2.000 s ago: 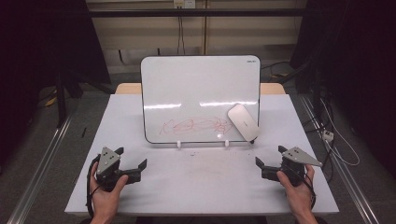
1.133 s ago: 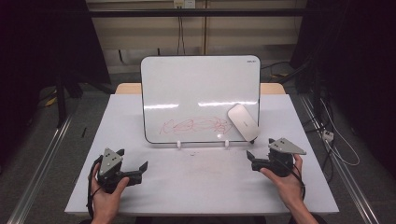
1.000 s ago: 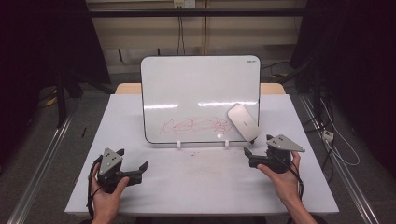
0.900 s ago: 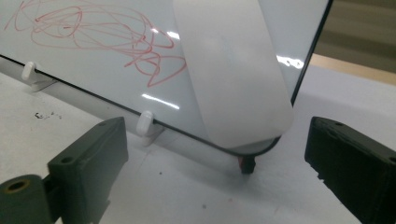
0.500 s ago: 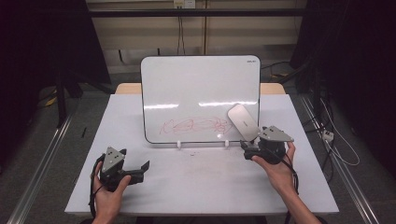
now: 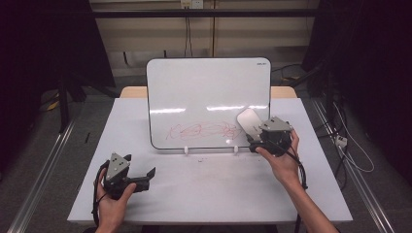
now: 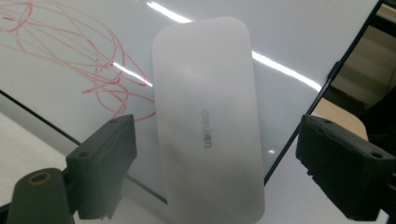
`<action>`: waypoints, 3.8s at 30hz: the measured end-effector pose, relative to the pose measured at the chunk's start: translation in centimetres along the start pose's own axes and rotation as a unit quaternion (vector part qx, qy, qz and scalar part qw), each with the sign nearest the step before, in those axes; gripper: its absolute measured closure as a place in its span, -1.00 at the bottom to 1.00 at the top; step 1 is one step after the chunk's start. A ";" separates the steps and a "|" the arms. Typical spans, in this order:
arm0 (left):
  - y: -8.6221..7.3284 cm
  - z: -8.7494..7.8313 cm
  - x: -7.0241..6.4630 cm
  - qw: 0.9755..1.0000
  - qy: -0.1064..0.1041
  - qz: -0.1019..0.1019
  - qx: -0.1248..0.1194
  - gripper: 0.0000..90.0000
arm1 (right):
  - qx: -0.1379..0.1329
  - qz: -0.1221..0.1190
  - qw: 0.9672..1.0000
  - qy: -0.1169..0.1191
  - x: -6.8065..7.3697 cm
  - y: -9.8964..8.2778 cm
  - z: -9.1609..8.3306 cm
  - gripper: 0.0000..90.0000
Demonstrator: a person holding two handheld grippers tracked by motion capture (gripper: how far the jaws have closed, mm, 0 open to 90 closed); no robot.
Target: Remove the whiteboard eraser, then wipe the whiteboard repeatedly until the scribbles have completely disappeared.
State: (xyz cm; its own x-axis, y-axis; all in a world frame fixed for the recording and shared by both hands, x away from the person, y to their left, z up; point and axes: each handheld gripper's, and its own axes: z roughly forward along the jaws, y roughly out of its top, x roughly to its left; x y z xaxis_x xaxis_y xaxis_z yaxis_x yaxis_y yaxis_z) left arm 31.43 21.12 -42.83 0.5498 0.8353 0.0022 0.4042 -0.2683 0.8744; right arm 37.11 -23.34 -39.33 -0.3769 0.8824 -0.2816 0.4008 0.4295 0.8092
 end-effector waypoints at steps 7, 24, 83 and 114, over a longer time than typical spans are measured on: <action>-0.2 -0.3 0.3 1.000 0.000 -0.003 -0.003 -0.88 | 0.022 -0.039 0.999 -0.012 0.6 -0.1 1.6 -0.68; -0.2 -0.3 0.4 1.000 0.000 -0.001 0.002 -0.88 | 0.037 -0.055 0.998 -0.021 0.9 -0.5 2.9 -0.31; -0.6 -0.3 1.0 1.000 0.007 -0.020 0.005 -0.88 | -0.042 -0.008 0.998 0.050 1.0 0.7 -0.7 -0.30; -0.4 0.0 0.9 1.000 -0.001 -0.015 0.007 -0.88 | -0.036 -0.081 0.996 0.025 5.7 3.7 3.1 -0.30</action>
State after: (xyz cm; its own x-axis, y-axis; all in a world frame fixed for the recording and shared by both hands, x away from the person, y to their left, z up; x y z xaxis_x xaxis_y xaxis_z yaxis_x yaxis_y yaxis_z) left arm 31.73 21.99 -43.20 0.5388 0.8420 -0.0260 0.4306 -0.2487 0.8676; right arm 39.05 -16.11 -39.52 -0.4738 0.7912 -0.3866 0.2705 0.5486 0.7911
